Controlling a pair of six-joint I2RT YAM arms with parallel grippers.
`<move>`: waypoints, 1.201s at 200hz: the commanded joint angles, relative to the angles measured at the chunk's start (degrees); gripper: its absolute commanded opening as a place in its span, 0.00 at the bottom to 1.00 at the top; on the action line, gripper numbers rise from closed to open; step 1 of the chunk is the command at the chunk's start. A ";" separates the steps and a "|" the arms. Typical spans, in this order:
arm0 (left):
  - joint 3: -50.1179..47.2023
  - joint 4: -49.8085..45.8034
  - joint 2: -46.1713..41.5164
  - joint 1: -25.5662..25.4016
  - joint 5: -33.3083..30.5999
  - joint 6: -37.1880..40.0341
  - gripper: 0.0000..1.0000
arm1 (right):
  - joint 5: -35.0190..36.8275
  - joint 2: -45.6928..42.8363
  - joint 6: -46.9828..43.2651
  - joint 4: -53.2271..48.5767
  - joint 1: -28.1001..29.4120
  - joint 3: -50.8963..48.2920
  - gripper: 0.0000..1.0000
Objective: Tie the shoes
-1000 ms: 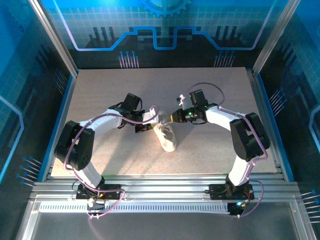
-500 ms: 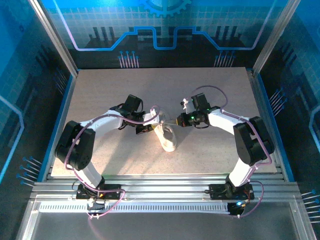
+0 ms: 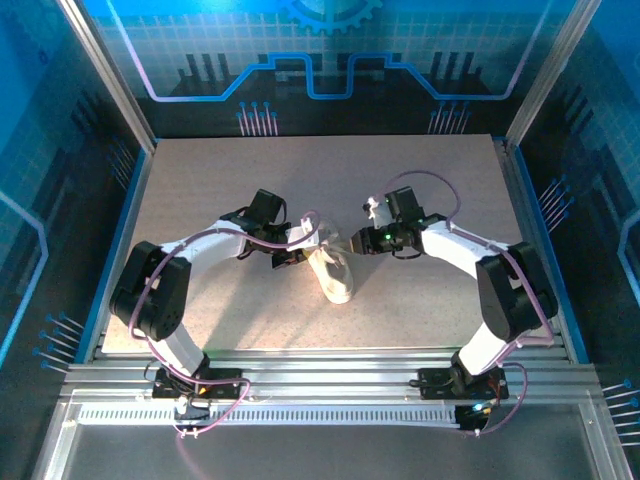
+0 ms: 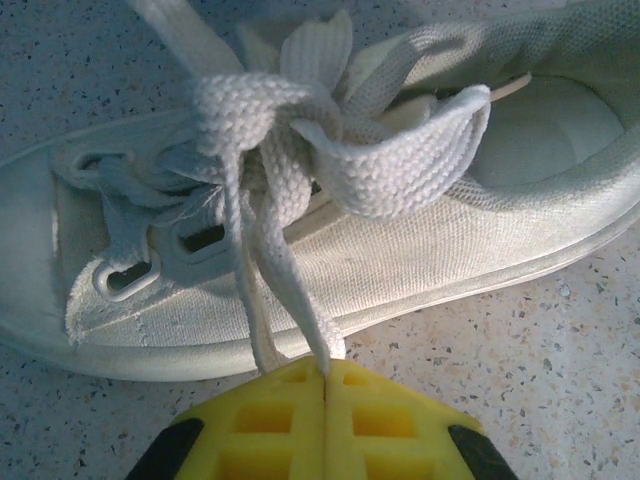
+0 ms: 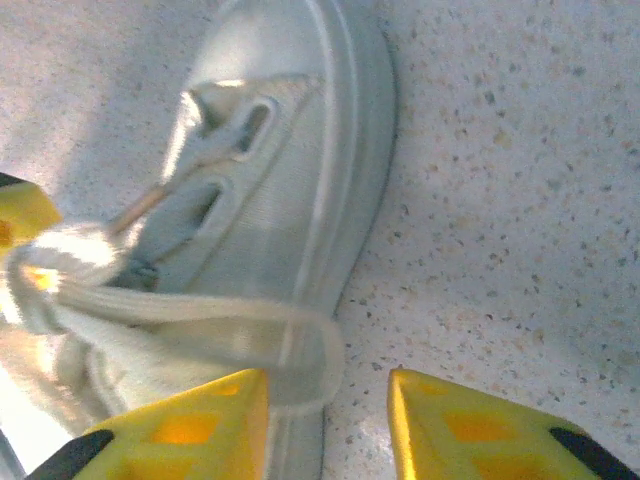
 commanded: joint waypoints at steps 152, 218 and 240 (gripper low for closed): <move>0.23 -0.73 -0.02 -1.29 -0.80 -0.13 0.00 | -12.07 10.18 10.63 3.89 3.29 12.19 0.54; 0.15 -0.73 -0.25 -1.29 -1.17 -0.13 0.05 | -13.02 8.63 11.78 6.29 3.55 10.36 0.01; -0.95 0.88 -1.97 -1.25 -1.30 -0.89 0.24 | -12.09 8.34 10.72 5.24 3.42 10.55 0.00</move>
